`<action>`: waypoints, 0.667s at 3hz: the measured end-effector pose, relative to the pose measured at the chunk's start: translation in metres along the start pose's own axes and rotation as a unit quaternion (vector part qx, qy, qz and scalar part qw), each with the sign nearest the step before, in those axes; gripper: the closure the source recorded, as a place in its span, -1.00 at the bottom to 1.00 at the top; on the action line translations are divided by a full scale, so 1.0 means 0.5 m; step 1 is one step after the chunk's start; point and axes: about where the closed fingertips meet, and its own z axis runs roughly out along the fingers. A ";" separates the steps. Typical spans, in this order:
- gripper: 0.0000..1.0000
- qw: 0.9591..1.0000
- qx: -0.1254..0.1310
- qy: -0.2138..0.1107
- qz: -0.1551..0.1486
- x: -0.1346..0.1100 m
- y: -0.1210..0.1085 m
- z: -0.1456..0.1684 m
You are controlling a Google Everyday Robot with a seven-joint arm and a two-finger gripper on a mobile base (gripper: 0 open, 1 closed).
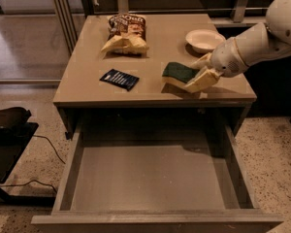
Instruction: Place sponge into top drawer
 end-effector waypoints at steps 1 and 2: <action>1.00 1.000 0.012 -0.005 -0.023 0.020 0.092 -0.036; 1.00 0.999 0.037 0.005 -0.033 0.067 0.175 -0.053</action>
Offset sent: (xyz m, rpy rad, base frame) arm -0.1558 -0.0351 -0.0445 -0.0809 -0.1292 -0.0549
